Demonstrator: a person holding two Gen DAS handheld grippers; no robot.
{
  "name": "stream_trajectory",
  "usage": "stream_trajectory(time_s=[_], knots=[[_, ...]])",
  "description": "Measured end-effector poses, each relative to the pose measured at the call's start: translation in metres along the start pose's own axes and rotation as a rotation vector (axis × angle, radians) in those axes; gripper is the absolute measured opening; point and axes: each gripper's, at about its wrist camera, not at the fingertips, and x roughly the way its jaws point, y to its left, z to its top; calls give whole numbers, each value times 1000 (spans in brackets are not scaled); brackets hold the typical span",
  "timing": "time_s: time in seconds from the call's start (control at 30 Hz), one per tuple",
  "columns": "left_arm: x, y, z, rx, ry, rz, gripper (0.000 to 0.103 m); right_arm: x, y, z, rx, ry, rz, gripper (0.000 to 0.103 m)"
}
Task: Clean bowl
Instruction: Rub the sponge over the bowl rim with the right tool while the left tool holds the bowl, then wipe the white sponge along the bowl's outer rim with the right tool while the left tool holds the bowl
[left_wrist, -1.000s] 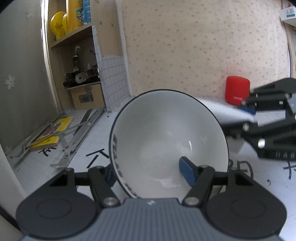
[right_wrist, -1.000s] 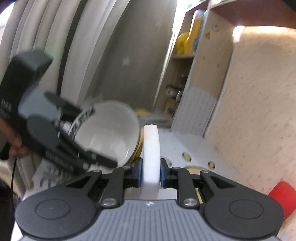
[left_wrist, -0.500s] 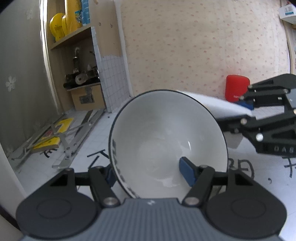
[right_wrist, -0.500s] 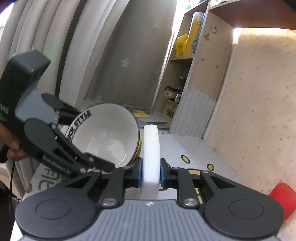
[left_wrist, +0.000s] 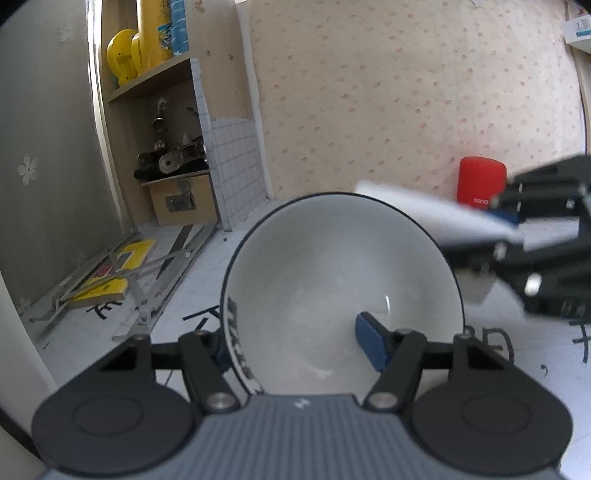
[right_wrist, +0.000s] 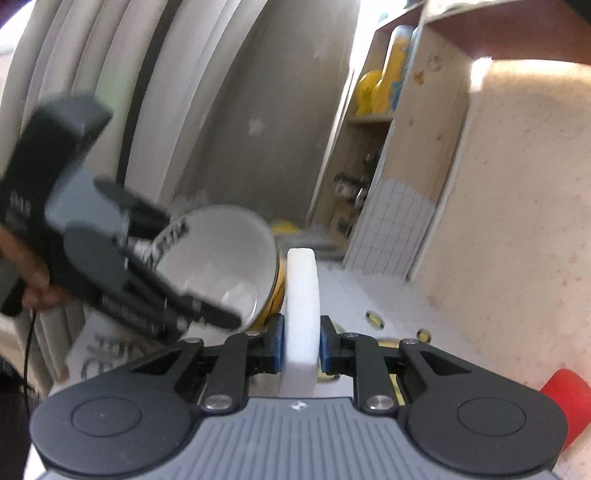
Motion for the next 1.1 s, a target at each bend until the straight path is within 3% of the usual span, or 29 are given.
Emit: stream_trajectory(time_s=[0.3, 0.53, 0.7, 1.1], knots=[[0, -5, 2, -9, 9, 10, 63, 16, 7, -10, -50, 108, 27, 19], [0, -6, 2, 8, 8, 14, 63, 16, 1, -4, -32, 82, 12, 19], [-1, -5, 0, 15, 11, 14, 63, 12, -4, 6, 9, 0, 14, 19], [-2, -3, 3, 16, -18, 30, 64, 24, 2, -5, -13, 75, 32, 19]])
